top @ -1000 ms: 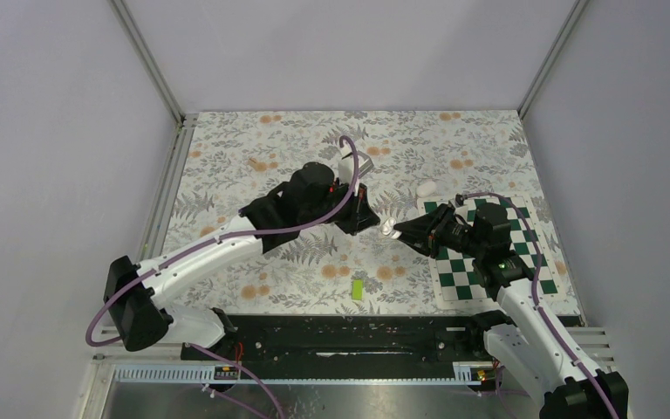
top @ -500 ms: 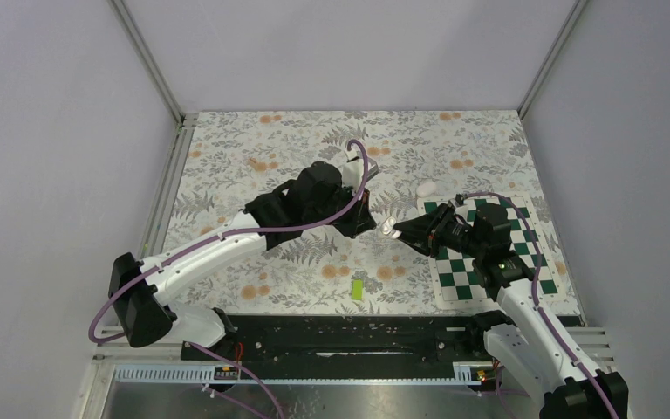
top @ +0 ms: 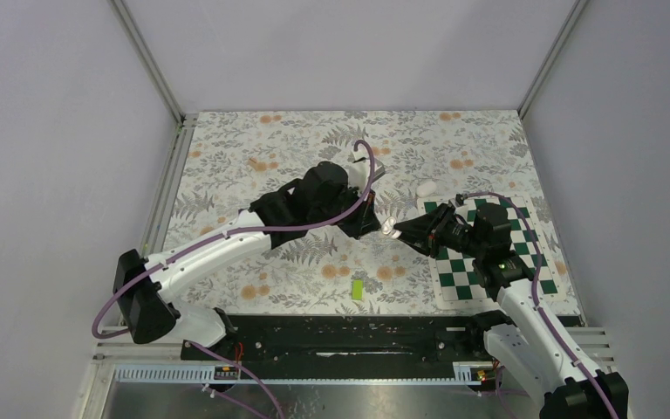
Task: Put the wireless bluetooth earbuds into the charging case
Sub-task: Adjust the right earbud in the right side groove of the charging case.
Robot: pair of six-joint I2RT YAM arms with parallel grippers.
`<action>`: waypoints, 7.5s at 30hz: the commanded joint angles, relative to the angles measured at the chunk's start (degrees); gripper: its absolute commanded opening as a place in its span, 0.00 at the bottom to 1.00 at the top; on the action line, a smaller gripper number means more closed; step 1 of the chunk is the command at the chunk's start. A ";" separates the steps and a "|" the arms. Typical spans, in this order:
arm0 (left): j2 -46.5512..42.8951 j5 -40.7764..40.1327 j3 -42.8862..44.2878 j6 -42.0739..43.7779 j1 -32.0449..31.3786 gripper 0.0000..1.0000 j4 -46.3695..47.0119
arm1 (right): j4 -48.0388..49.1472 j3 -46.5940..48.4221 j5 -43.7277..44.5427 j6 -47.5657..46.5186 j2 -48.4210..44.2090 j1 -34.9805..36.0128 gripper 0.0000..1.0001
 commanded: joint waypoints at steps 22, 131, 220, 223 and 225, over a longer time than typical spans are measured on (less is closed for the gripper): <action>1.34 -1.32 3.81 -0.21 -0.41 0.00 1.64 | 2.83 0.56 -1.12 0.08 -1.22 0.37 0.00; -6.31 -23.61 -7.75 3.99 -5.05 0.74 8.72 | 3.98 0.90 -1.40 -0.48 0.82 0.37 0.00; -16.64 -16.92 -13.67 -6.05 -6.85 0.98 4.74 | -42.89 21.64 0.42 -42.79 8.27 0.46 0.00; -17.53 -17.36 -15.51 -5.13 -7.92 0.99 8.37 | -42.87 22.14 0.08 -42.72 8.91 0.46 0.00; -16.73 -19.00 -15.38 -7.05 -8.09 0.99 8.82 | -42.89 22.51 -0.09 -42.71 9.13 0.46 0.00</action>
